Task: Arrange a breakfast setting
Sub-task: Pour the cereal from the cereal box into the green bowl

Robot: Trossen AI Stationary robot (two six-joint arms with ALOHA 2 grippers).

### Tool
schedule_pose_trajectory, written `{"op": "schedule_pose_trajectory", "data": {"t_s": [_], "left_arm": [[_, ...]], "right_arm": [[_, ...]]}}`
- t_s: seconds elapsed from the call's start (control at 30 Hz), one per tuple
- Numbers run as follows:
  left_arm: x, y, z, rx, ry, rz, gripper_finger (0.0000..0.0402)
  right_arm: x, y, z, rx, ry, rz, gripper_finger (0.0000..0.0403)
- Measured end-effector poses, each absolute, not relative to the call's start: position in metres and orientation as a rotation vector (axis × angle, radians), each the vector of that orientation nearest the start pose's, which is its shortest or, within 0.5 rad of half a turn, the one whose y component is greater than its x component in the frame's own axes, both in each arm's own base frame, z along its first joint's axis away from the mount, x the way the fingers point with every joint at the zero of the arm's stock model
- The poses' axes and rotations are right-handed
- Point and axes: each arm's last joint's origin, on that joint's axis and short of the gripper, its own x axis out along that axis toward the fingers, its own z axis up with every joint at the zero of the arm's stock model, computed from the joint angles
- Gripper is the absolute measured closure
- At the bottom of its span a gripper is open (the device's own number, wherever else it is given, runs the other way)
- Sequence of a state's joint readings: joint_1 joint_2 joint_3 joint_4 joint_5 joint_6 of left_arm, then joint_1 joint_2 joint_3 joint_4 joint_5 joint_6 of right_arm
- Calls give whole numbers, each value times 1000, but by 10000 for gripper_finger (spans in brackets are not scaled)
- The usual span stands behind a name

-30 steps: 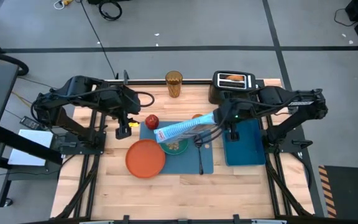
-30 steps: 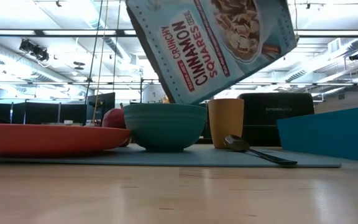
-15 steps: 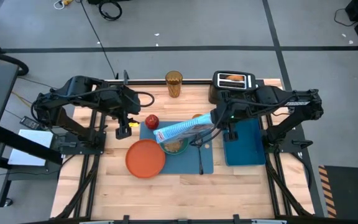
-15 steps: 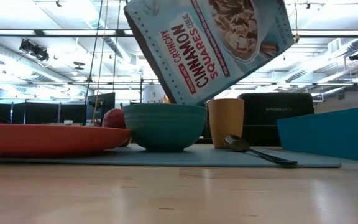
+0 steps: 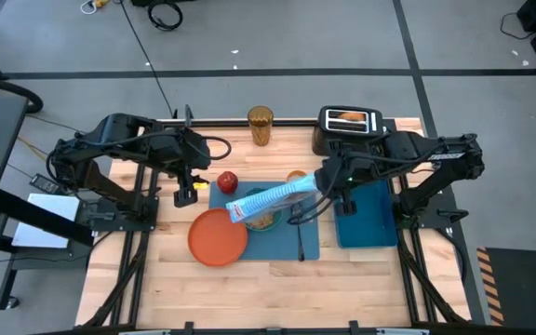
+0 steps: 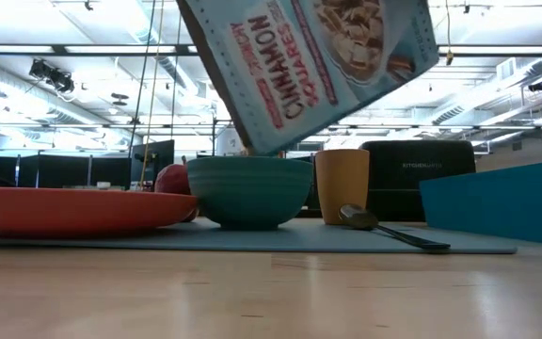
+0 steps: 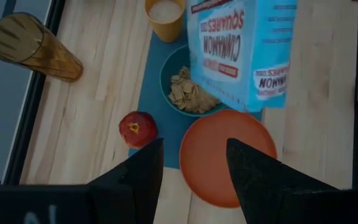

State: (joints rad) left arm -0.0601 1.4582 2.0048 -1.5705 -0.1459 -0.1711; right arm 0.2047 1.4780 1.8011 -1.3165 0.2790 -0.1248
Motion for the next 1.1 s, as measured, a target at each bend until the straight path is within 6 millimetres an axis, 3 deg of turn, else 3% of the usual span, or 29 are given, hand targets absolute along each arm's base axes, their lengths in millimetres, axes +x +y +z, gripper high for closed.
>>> {"op": "schedule_pose_trajectory", "data": {"t_s": [0.37, 1.1], "left_arm": [[219, -9, 462, -50, 1005, 165, 219], [221, -9, 463, -51, 984, 163, 219]], "right_arm": [[246, 46, 419, -332, 1041, -60, 264], [247, 45, 419, -320, 1039, -98, 264]]}}
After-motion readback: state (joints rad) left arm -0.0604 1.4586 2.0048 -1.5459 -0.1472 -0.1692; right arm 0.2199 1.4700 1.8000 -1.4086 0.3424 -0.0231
